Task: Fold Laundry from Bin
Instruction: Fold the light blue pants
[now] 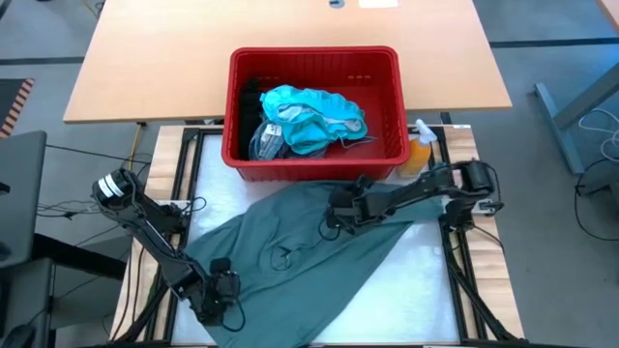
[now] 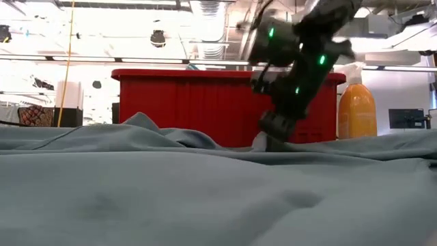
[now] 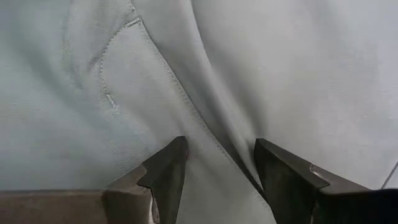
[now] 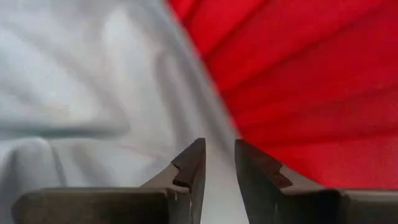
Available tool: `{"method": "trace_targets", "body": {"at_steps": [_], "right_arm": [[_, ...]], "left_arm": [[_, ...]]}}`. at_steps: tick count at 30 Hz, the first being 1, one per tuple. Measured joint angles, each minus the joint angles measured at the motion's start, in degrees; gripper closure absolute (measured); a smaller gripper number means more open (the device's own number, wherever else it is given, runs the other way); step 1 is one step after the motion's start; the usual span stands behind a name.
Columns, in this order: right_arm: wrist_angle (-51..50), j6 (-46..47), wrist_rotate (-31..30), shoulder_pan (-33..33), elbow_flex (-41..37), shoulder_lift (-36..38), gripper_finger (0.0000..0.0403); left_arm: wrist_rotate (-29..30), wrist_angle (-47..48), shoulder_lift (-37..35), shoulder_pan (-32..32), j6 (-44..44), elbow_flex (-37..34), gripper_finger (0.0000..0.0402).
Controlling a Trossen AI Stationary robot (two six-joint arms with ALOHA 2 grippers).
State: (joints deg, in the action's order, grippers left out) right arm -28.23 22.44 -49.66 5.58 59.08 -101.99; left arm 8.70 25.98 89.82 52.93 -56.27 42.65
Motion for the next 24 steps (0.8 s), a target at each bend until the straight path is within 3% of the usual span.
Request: {"method": "trace_targets", "body": {"at_steps": [4, 10, 14, 19, 24], "right_arm": [[-1.62, 0.53, -1.13, 2.23, 0.34, 6.70, 0.0290], [14.67, -6.34, 14.69, 6.37, 0.38, 9.76, 0.0290], [31.10, -14.78, 23.26, 10.24, 0.40, 6.90, 0.0290], [52.26, -24.18, 31.32, 12.58, 0.96, -1.46, 0.0289], [50.23, -31.91, 39.12, 12.68, 10.50, -10.96, 0.0270]], "left_arm": [[-0.49, 3.39, -0.72, 0.01, 0.13, -0.07, 0.0214], [4.03, 5.48, -5.77, 0.06, 2.20, 0.07, 0.0214], [9.28, 4.29, -11.68, 0.20, 5.30, 1.82, 0.0214], [11.67, 4.52, -16.72, 1.12, 5.56, 2.11, 0.0214], [13.74, 4.61, -16.34, 2.34, 3.69, 2.08, 0.0214]]}}
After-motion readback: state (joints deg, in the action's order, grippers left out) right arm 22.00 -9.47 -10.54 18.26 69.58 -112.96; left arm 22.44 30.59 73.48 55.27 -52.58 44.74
